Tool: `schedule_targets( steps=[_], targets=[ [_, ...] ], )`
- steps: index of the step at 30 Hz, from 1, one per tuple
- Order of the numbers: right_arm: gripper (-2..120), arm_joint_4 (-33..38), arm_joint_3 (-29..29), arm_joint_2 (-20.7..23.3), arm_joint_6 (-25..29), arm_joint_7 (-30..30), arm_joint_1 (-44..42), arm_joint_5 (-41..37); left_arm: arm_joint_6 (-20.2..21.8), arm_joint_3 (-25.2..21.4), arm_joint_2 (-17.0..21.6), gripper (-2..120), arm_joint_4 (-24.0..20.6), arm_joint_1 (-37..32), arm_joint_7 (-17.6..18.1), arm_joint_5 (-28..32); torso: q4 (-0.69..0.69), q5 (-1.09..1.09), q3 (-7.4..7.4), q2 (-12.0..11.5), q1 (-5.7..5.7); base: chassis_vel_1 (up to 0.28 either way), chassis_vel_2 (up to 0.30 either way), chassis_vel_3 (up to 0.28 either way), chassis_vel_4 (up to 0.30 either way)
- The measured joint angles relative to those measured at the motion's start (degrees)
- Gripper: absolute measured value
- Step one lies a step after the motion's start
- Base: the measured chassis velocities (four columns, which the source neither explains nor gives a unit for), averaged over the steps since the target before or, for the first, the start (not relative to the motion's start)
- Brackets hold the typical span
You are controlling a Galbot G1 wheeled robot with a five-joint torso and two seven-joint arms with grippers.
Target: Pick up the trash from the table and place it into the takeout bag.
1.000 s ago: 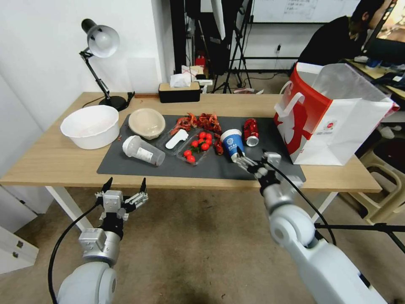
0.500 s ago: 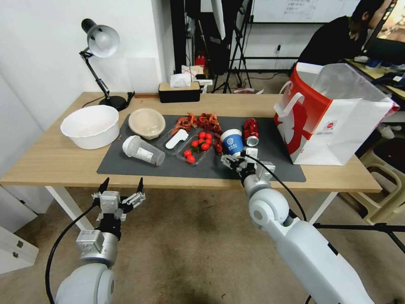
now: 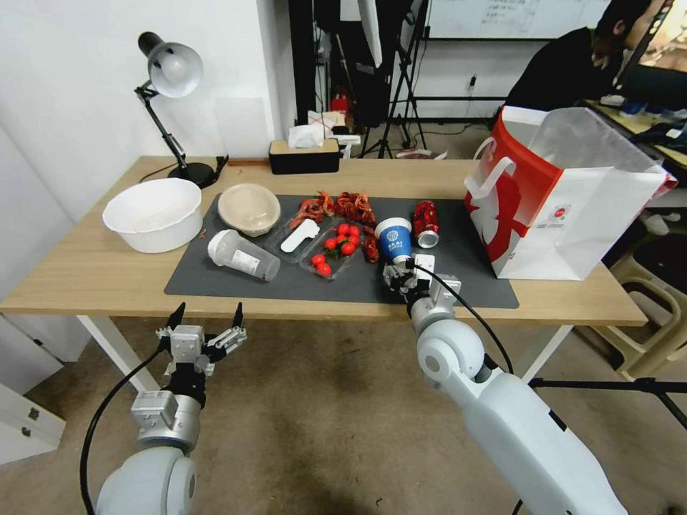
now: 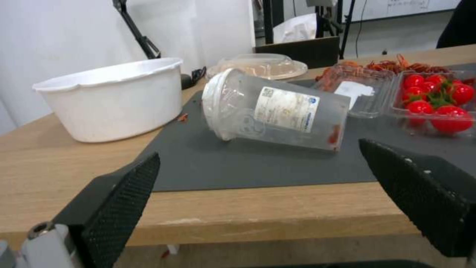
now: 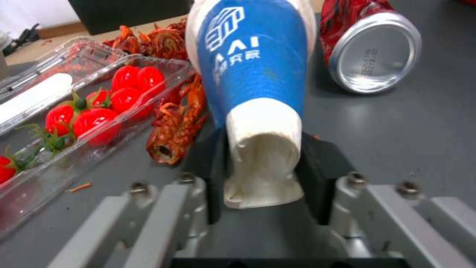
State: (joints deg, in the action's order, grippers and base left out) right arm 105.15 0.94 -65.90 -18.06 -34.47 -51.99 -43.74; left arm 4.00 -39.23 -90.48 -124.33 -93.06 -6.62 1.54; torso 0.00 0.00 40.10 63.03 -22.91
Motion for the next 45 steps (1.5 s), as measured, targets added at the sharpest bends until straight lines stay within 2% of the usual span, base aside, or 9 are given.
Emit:
schedule_targets(
  steps=[10, 19, 27, 29, 30, 31, 35, 40, 45],
  targets=[
    [3, 2.1, -2.0, 0.5, 0.5, 0.5, -1.7, 0.1, -0.2, 0.0, 0.0, 100, 0.1, -0.1, 0.0, 0.0, 0.0, 0.01, 0.01, 0.0, 0.0, 0.0, 0.0, 0.0, 0.0],
    [3, 9.2, -9.9, 3.2, 8.2, 9.8, -3.6, 0.7, -0.3, 0.2, 0.0, 100, 0.1, -0.1, 0.0, -0.2, -0.01, 0.0, 0.0, 0.0, 0.0, 0.0, 0.0, 0.0, 0.0],
    [3, 13.6, -20.6, 10.0, 16.1, 17.4, -0.4, -1.4, -0.3, 0.5, -0.1, 100, -0.1, -0.2, 0.0, -0.5, -0.01, 0.02, 0.0, 0.0, 0.0, 0.0, 0.0, 0.0, 0.0],
    [3, 13.6, -22.9, 11.4, 15.8, 16.7, 0.8, -2.2, -0.3, 0.6, -0.1, 100, -0.2, -0.2, 0.0, -0.5, -0.01, 0.0, 0.0, 0.0, 0.0, 0.0, 0.0, 0.0, 0.0],
    [3, 12.7, -25.4, 13.1, 13.8, 13.9, 2.7, -2.8, -0.3, 0.6, -0.2, 100, -0.2, -0.3, 0.0, -0.6, 0.0, 0.0, 0.0, 0.0, 0.0, 0.0, 0.0, 0.0, 0.0],
    [3, 9.2, -28.3, 15.3, 8.8, 6.9, 5.8, -4.6, -0.3, 0.8, -0.2, 100, -0.3, -0.3, 0.0, -0.8, -0.02, 0.02, 0.01, 0.0, -0.01, 0.0, 0.0, 0.0, 0.0],
    [3, 5.0, -29.1, 17.0, 1.9, -1.2, 9.7, -10.3, -0.3, 1.0, -0.3, 100, -0.3, -0.5, -0.1, -1.1, -0.01, 0.02, 0.01, 0.0, -0.01, 0.0, 0.0, 0.0, 0.0],
    [3, 3.2, -27.8, 17.0, -2.9, -6.1, 12.0, -13.8, -0.3, 1.1, -0.4, 100, -0.3, -0.5, -0.1, -1.2, 0.01, 0.01, 0.01, 0.0, -0.01, 0.0, 0.0, 0.0, 0.0],
    [18, 2.5, -27.0, 15.8, -5.0, -7.9, 13.0, -14.1, -0.4, 0.9, -0.4, 100, -0.4, -0.5, -0.1, -1.2, 0.0, 0.0, 0.01, 0.0, -0.01, 0.0, 0.0, 0.0, 0.0]
  ],
)
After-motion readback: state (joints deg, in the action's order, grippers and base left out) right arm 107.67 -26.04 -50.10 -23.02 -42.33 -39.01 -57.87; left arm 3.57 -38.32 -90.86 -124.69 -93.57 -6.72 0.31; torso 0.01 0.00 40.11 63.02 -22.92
